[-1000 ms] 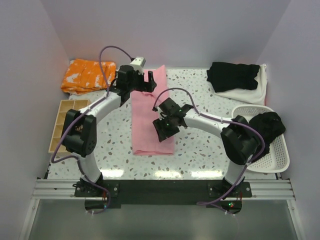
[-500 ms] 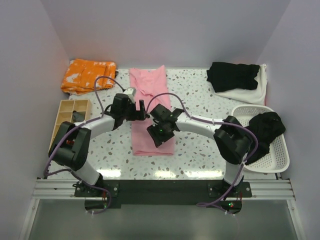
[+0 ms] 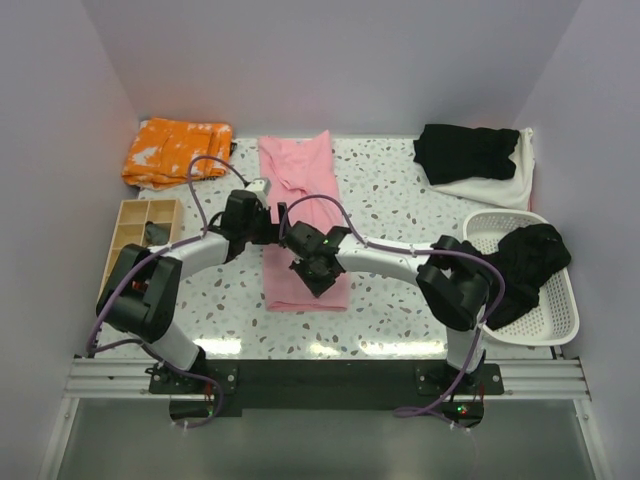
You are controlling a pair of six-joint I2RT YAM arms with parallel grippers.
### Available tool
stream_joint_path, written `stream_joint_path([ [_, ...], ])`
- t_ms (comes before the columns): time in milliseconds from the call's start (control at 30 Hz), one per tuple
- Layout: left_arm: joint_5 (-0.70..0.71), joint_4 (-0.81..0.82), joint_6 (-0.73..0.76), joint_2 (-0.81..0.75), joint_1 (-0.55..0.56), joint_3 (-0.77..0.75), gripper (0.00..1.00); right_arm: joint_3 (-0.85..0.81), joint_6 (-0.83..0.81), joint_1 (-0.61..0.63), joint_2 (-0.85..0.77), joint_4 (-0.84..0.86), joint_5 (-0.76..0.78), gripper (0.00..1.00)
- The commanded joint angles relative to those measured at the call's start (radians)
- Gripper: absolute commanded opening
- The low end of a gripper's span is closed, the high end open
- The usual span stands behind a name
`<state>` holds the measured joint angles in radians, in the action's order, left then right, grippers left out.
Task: Fold and stack the t-shirts
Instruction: Grab the bottom of the folded rectangular tshirt with both arms
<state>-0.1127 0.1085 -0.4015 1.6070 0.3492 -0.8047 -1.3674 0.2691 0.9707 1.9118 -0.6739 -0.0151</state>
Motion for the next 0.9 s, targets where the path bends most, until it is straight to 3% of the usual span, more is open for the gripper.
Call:
stream_joint_path([
  [0, 0.004, 0.022, 0.001, 0.013, 0.001, -0.011, 1.00, -0.053, 0.012, 0.043, 0.000, -0.090, 0.128, 0.01],
  [233, 0.018, 0.005, 0.004, 0.005, 0.001, -0.017, 1.00, -0.024, 0.024, 0.062, -0.026, -0.131, 0.182, 0.00],
  [267, 0.022, -0.001, 0.006, -0.001, 0.001, -0.017, 1.00, -0.006, 0.030, 0.062, -0.051, -0.121, 0.191, 0.08],
  [333, 0.039, -0.023, 0.012, -0.030, 0.001, -0.014, 1.00, 0.049, 0.048, 0.060, -0.134, -0.101, 0.245, 0.40],
  [400, 0.074, -0.059, 0.015, -0.062, 0.001, -0.011, 1.00, 0.077, 0.062, 0.040, -0.198, -0.076, 0.294, 0.61],
  [633, 0.074, -0.168, -0.028, -0.174, -0.001, 0.027, 1.00, 0.255, 0.119, -0.231, -0.362, 0.095, 0.060, 0.66],
  [867, -0.022, -0.204, -0.089, -0.324, -0.001, 0.145, 0.98, 0.313, 0.128, -0.337, -0.367, 0.171, -0.100, 0.66],
])
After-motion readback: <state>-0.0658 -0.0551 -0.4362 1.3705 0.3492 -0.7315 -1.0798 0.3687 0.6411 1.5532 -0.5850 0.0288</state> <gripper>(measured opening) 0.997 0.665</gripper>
